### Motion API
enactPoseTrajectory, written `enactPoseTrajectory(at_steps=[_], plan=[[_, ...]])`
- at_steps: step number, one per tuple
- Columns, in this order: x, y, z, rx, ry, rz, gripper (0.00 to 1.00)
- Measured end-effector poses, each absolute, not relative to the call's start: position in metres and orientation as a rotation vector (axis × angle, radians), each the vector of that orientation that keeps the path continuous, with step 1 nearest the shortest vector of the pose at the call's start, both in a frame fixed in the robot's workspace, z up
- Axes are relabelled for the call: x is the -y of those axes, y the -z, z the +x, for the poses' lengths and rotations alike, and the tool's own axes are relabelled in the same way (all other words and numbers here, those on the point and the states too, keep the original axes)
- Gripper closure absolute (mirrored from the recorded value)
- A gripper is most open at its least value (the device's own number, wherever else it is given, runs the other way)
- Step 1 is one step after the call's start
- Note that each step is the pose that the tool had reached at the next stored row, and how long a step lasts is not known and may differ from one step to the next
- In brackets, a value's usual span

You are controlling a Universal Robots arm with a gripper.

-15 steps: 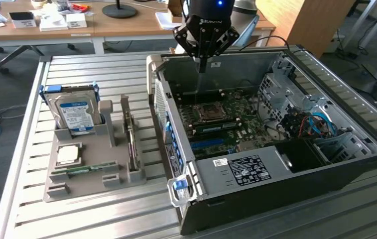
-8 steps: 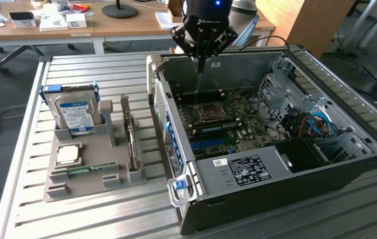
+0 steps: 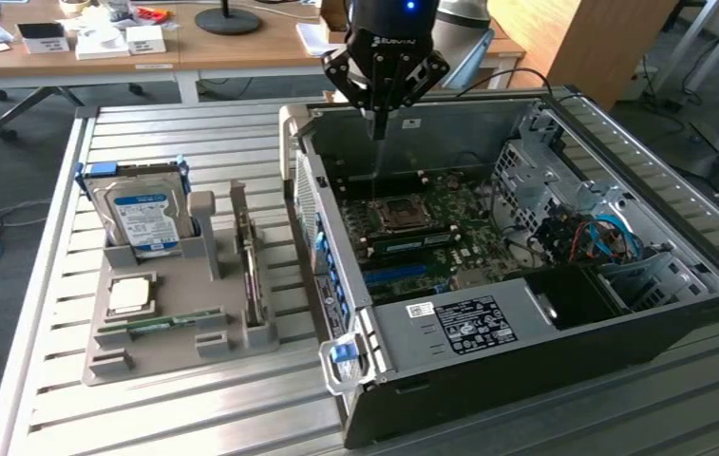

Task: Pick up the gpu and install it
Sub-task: 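Reach for the gpu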

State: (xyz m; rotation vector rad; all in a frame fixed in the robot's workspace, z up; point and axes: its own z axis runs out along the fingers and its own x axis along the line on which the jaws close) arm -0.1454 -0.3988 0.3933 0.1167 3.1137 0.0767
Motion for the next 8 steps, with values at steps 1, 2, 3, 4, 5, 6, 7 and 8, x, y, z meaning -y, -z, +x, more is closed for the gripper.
enactPoseTrajectory(at_steps=[1, 2, 3, 4, 5, 6, 7, 8], plan=[[0.3988, -0.3933, -0.1459, -3.114, -0.077, 0.117, 0.89], [0.3988, -0.3933, -0.1463, -3.114, -0.077, 0.117, 0.89], [0.3988, -0.3933, -0.1468, -3.114, -0.077, 0.117, 0.89], [0.3988, -0.3933, -0.1473, -3.114, -0.077, 0.117, 0.89], [0.3988, -0.3933, -0.1476, -3.114, -0.077, 0.117, 0.89], [0.3988, -0.3933, -0.148, -3.114, -0.077, 0.117, 0.89], [0.3988, -0.3933, -0.1484, -3.114, -0.077, 0.117, 0.89], [0.3988, -0.3933, -0.1488, -3.114, -0.077, 0.117, 0.89]])
